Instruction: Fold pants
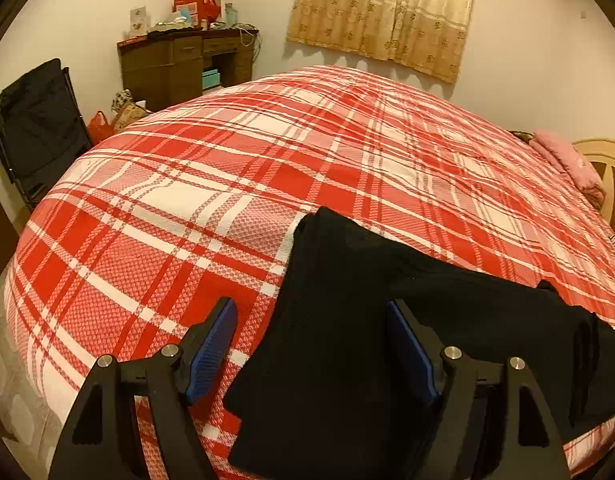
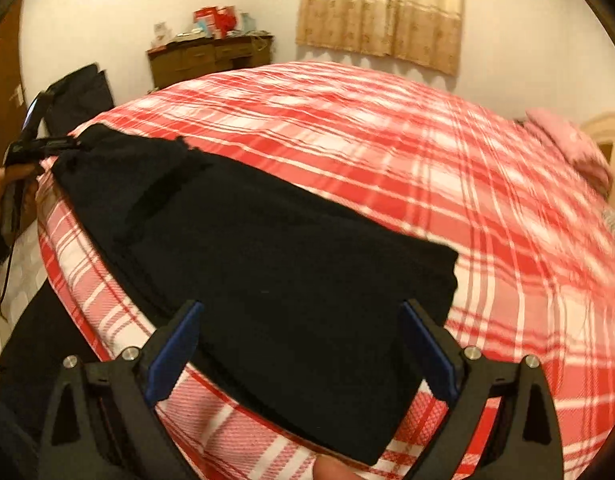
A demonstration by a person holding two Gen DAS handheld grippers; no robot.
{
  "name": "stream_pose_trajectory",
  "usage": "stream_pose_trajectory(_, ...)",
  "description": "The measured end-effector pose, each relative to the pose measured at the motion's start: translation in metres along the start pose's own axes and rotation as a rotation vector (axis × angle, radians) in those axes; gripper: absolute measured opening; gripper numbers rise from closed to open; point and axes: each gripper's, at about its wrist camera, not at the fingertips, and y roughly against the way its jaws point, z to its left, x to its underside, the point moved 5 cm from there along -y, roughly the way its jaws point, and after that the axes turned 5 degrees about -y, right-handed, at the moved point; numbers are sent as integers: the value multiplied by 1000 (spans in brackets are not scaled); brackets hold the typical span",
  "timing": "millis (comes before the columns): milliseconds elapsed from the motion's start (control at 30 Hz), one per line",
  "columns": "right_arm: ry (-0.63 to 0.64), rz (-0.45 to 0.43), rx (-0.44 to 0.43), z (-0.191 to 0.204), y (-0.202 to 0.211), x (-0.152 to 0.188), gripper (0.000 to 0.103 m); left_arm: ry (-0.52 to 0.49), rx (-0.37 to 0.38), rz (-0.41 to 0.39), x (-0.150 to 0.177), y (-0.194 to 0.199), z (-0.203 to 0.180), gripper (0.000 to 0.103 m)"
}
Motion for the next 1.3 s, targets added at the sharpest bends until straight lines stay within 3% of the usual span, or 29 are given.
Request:
stream_pose_trajectory(67,-26,3,-4,-3,-3,-1,99,-21,24,13,1,2,-5,47)
stream_pose_trajectory(267,-7,-5,-20,5,0,6,99,-51,35,40,6,7,-18,25)
stream_pose_trajectory(500,-11,-27,-21,4,5,5,99,-26,56,-17,-4,32,-26,22)
stream_pose_trajectory(667,-32,-42,-19,-1,9,2,99,-20,151,-96,-19,70,-51,22)
stream_pose_trajectory(1067,-87,-81,2,-28,24,-8,99,-132,337,-201,-46,134,-151,22)
stream_pose_trajectory(1300,-131,-93,39,-53,32,-11,99,-203,429,-193,-48,147,-210,22)
